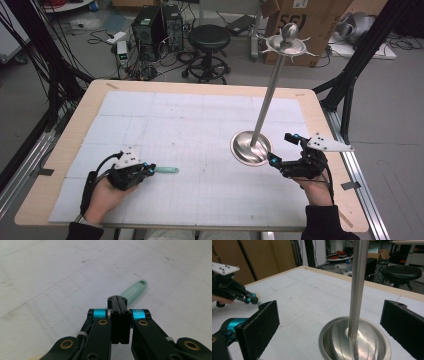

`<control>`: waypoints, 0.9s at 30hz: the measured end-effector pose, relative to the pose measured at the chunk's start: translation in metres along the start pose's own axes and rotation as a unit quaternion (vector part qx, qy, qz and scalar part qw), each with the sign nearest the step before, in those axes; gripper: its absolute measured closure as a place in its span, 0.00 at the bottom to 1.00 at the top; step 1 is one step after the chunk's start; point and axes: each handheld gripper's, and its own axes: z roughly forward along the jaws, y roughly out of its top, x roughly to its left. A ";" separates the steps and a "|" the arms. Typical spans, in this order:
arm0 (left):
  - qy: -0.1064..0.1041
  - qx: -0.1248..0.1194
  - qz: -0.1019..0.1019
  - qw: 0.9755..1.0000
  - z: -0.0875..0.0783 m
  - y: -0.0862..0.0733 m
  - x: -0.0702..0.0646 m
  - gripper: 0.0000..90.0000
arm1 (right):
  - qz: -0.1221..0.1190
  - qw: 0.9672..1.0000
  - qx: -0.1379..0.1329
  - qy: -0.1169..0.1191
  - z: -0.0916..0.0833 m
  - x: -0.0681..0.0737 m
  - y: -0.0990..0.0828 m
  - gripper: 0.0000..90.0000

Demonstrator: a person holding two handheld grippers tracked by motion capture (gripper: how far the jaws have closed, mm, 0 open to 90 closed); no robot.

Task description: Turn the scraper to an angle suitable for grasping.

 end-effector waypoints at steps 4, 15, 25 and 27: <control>-0.003 0.022 0.017 1.000 0.011 0.000 -0.003 1.00 | -0.005 1.000 -0.001 0.001 -0.001 0.002 0.001 0.01; 0.028 -0.001 -0.003 1.000 0.031 0.007 0.014 1.00 | -0.007 1.000 0.007 0.000 0.002 0.003 0.000 0.01; 0.058 -0.002 -0.021 0.998 0.037 0.011 0.022 1.00 | -0.008 1.000 0.008 0.001 0.003 0.004 -0.001 0.01; 0.059 -0.005 -0.021 0.998 0.035 0.011 0.023 1.00 | -0.007 1.000 0.008 0.002 0.003 0.004 -0.001 0.01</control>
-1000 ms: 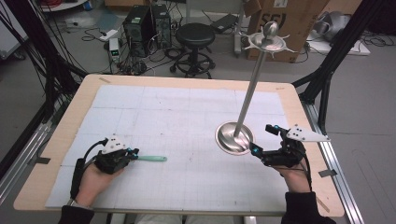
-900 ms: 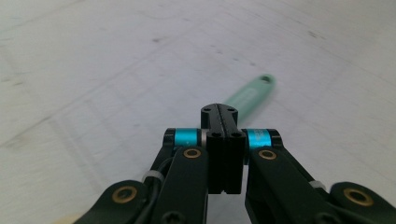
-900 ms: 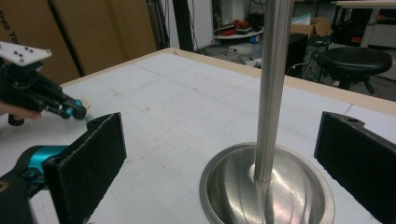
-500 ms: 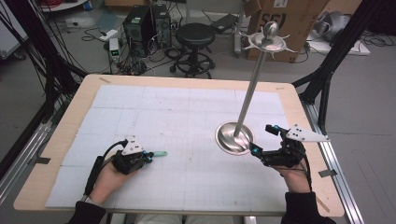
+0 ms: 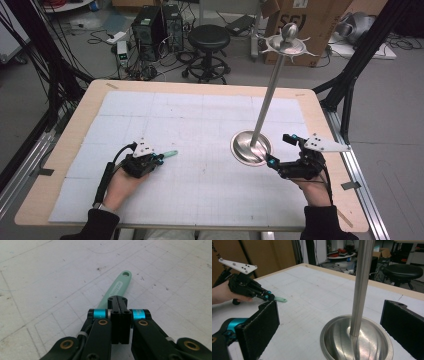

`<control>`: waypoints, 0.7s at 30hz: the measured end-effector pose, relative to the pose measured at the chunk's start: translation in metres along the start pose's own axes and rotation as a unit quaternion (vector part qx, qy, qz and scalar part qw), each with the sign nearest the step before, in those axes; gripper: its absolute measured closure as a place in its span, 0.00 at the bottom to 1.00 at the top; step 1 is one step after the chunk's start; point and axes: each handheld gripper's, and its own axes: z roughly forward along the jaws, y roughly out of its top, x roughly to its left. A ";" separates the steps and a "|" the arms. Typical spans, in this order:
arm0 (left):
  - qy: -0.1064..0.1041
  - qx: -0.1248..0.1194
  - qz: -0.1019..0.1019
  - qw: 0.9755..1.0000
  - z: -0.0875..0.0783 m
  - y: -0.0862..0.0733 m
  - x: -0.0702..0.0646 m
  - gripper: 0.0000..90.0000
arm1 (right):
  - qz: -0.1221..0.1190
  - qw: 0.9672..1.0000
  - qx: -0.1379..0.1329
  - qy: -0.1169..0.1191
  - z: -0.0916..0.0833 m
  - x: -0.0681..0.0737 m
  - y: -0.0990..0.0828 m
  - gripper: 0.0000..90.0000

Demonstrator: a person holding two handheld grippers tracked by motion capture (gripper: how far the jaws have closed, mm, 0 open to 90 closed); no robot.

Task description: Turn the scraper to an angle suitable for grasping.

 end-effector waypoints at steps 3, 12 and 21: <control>-0.012 -0.027 -0.012 0.999 -0.014 0.002 0.007 1.00 | 0.002 1.000 -0.002 0.001 -0.001 -0.001 0.000 0.01; -0.052 -0.098 -0.028 0.993 -0.070 -0.001 0.042 0.66 | 0.010 1.000 -0.003 -0.003 -0.003 -0.005 -0.001 0.01; -0.105 -0.122 0.026 0.987 -0.083 0.003 0.047 0.25 | 0.010 1.000 -0.007 -0.004 -0.003 -0.005 0.000 0.01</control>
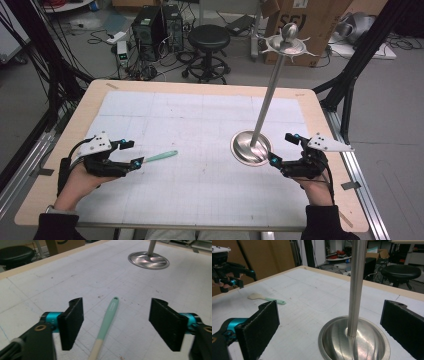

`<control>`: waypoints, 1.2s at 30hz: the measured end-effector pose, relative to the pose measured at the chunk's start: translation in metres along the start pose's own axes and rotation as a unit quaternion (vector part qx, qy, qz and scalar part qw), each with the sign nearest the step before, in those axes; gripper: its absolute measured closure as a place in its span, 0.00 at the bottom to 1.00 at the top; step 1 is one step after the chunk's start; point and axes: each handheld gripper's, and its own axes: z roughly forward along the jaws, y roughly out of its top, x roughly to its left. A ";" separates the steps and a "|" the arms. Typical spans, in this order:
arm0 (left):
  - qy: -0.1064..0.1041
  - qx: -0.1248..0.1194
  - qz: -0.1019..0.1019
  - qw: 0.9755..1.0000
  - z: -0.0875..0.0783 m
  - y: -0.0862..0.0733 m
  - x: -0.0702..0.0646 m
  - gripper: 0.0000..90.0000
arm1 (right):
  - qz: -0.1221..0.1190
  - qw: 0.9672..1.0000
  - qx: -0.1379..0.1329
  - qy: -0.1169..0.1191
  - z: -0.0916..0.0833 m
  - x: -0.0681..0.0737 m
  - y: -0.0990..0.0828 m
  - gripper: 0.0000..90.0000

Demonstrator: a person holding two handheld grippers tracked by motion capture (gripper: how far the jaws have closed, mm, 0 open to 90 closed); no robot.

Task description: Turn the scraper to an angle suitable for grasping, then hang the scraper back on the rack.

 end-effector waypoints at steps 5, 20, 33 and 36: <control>-0.037 0.027 0.002 0.999 0.001 0.016 0.008 0.22 | 0.001 1.000 0.002 0.004 0.002 -0.001 0.000 0.01; -0.096 0.166 0.043 0.980 0.022 0.035 0.034 0.26 | 0.004 1.000 -0.008 0.008 0.000 -0.002 0.002 0.01; -0.101 0.319 0.088 0.938 0.055 0.040 0.040 0.47 | 0.004 1.000 -0.007 0.010 -0.002 -0.002 0.001 0.01; -0.105 0.338 0.091 0.931 0.060 0.037 0.039 0.56 | 0.005 1.000 -0.007 0.009 -0.002 -0.003 0.001 0.01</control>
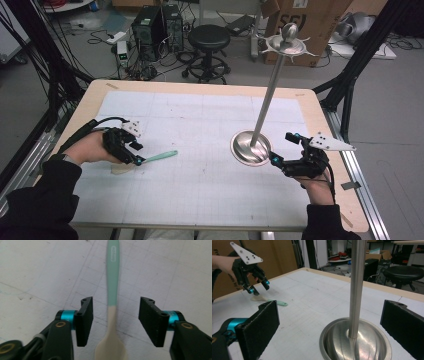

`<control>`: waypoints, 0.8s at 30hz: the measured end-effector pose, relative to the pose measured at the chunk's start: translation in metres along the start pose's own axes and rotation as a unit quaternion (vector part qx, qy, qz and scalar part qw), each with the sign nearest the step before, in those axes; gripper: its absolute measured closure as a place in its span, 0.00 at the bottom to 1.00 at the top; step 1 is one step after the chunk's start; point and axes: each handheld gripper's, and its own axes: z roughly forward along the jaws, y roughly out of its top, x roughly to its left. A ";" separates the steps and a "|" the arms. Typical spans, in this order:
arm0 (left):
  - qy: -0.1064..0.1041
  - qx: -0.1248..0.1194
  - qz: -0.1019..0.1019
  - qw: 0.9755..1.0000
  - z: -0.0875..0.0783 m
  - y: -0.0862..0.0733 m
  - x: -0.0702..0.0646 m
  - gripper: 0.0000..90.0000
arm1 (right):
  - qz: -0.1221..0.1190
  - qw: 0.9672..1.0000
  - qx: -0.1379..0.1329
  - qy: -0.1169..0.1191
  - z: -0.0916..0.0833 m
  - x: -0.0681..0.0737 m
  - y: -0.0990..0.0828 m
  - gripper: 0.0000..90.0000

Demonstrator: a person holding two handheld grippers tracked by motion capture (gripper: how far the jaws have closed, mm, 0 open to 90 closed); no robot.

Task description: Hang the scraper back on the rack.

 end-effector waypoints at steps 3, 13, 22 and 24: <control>-0.001 0.023 0.005 1.000 0.005 -0.001 0.001 0.62 | 0.001 1.000 0.001 -0.001 -0.001 0.000 -0.001 0.01; 0.000 0.067 0.016 0.998 0.019 -0.001 0.003 0.74 | 0.000 1.000 0.001 -0.001 -0.001 0.000 -0.001 0.01; 0.004 0.097 0.034 0.995 0.026 0.002 0.001 0.82 | 0.002 1.000 -0.001 -0.002 -0.002 -0.002 -0.001 0.01; 0.004 0.109 0.043 0.993 0.027 0.005 -0.001 0.84 | 0.003 1.000 0.000 -0.001 -0.002 -0.001 -0.001 0.01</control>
